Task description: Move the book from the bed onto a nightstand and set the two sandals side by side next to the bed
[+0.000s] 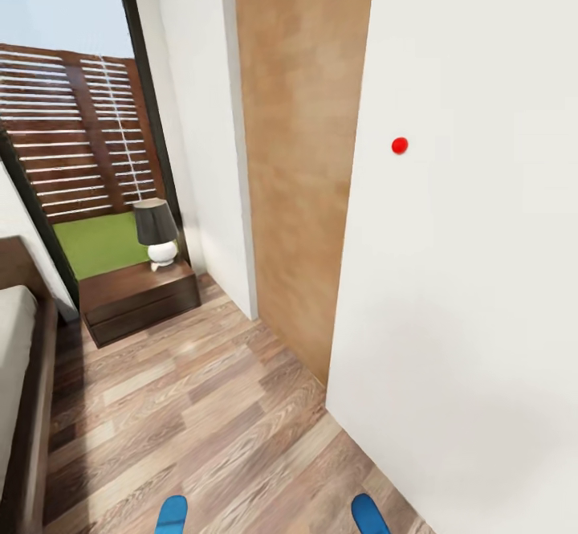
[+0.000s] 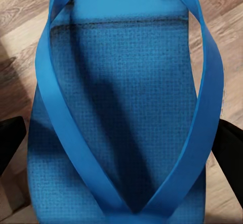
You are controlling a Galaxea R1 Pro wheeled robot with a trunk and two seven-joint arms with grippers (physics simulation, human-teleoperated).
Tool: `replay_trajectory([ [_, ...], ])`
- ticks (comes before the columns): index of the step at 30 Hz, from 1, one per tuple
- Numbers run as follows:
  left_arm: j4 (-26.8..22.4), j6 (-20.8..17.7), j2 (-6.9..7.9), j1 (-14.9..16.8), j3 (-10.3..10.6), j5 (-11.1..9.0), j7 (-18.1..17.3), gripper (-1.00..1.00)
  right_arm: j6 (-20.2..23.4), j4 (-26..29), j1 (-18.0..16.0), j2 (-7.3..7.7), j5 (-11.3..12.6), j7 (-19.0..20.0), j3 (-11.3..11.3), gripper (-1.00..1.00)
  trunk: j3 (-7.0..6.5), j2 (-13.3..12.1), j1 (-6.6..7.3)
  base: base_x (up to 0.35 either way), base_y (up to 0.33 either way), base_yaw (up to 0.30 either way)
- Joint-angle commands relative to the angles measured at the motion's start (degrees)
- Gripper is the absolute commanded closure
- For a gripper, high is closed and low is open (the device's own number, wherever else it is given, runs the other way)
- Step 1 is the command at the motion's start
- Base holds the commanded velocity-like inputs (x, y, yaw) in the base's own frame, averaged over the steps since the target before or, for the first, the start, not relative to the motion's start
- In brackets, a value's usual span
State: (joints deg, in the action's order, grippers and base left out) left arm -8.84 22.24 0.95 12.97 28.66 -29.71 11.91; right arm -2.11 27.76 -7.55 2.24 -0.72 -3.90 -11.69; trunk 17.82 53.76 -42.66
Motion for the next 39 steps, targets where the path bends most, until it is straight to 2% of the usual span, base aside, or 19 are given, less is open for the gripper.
replay_trajectory([
  [1,-0.04,0.09,0.02,0.04,0.48,-0.15,0.39,1.0,-0.08,0.0,-0.04,0.06,0.02,-0.5,-0.44,1.0,0.07,0.04,-0.03,0.236,-0.041,0.27],
  [11,-0.04,0.09,0.02,0.04,0.5,-0.17,0.39,1.0,-0.08,-0.05,-0.02,0.05,0.02,-0.5,-0.44,1.0,0.07,0.04,-0.03,0.077,-0.012,0.28],
  [20,-0.04,0.09,0.02,0.04,0.52,-0.17,0.39,1.0,-0.08,0.0,-0.04,0.05,0.01,-0.5,-0.44,1.0,0.07,0.04,-0.03,0.077,-0.066,0.085],
  [32,-0.04,0.09,0.02,0.04,0.52,-0.17,0.39,1.0,-0.08,0.01,-0.03,0.04,0.01,-0.5,-0.44,1.0,0.07,0.04,-0.03,0.277,-0.022,0.017],
  [39,-0.04,0.09,0.02,0.04,0.51,-0.17,0.4,1.0,-0.08,0.01,-0.03,0.04,0.01,-0.5,-0.44,1.0,0.07,0.04,-0.03,0.31,0.029,0.206],
])
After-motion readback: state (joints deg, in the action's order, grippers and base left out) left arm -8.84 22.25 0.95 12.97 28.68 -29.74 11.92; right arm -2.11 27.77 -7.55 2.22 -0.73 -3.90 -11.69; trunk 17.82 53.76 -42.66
